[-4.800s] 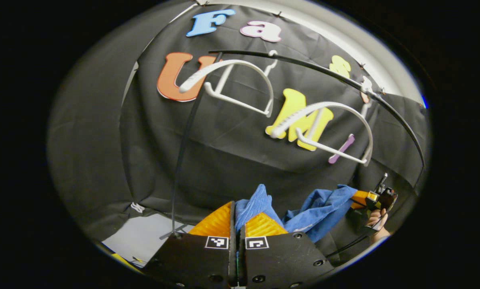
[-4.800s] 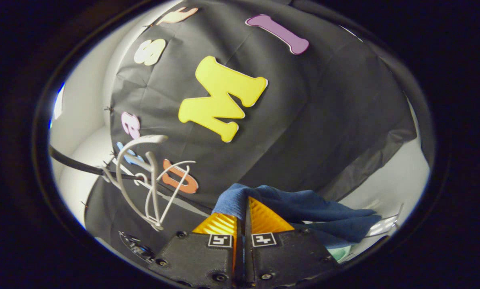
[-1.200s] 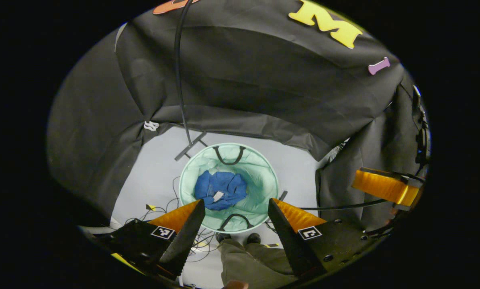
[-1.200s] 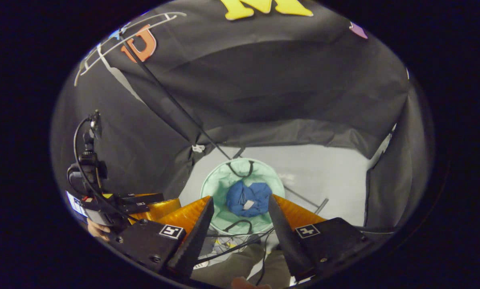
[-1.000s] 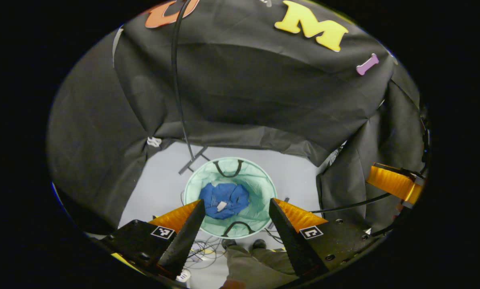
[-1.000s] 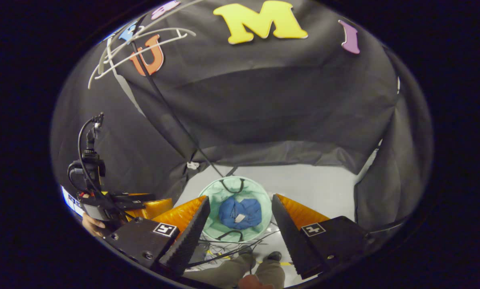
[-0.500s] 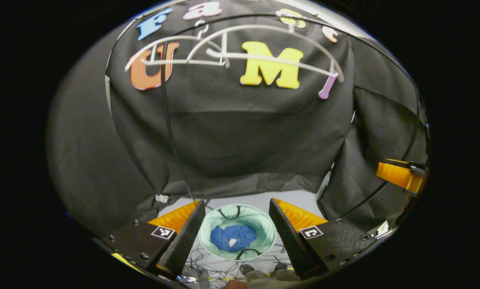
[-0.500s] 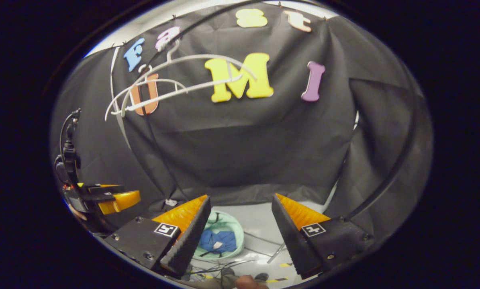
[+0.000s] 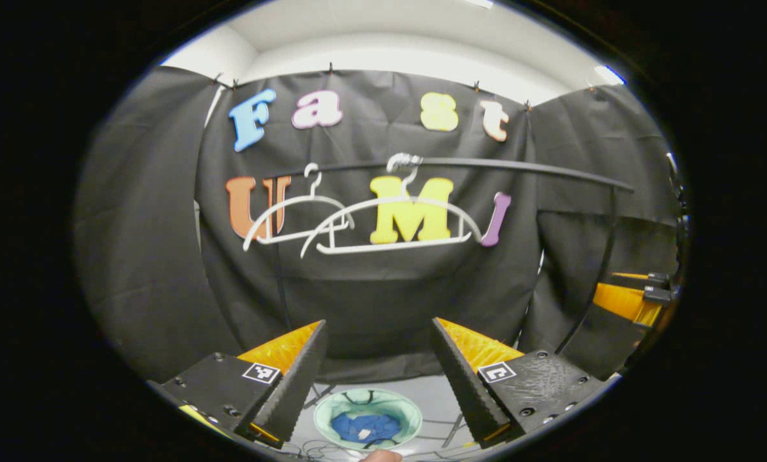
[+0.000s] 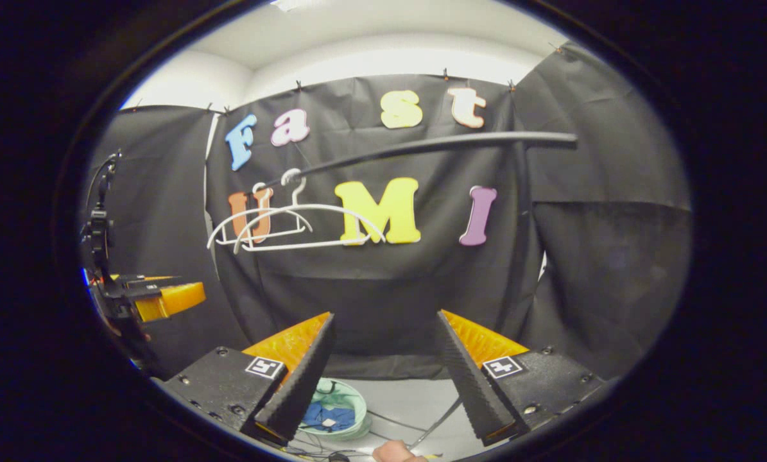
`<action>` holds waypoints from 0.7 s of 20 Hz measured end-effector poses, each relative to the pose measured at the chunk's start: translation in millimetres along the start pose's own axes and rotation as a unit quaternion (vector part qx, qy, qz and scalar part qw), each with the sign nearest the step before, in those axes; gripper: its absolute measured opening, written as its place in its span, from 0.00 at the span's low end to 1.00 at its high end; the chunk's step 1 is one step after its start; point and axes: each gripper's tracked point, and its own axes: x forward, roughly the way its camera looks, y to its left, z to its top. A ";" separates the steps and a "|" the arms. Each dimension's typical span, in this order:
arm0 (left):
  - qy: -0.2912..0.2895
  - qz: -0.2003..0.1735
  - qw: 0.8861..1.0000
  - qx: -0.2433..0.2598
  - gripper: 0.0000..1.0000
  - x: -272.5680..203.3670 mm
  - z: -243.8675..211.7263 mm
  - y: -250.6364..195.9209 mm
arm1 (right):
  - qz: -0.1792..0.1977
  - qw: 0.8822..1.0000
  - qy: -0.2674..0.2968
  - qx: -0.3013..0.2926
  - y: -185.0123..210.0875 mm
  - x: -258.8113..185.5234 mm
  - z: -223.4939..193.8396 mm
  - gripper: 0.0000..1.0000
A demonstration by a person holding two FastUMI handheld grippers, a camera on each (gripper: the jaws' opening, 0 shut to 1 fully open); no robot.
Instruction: Grasp the clothes on the hanger with both hands and then place them into the laundry hamper below.
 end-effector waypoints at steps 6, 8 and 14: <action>-0.046 0.025 0.999 0.010 0.99 -84.6 24.4 -53.7 | 0.025 0.997 -0.075 -0.006 -70.8 -99.2 31.5 0.98; -0.058 0.033 0.998 0.018 0.99 -98.1 39.4 -60.4 | 0.039 0.995 -0.092 -0.006 -75.7 -115.7 45.0 0.99; -0.135 0.031 0.990 0.033 0.94 -118.2 97.5 -69.8 | 0.036 0.989 -0.146 0.004 -97.5 -143.7 79.8 0.98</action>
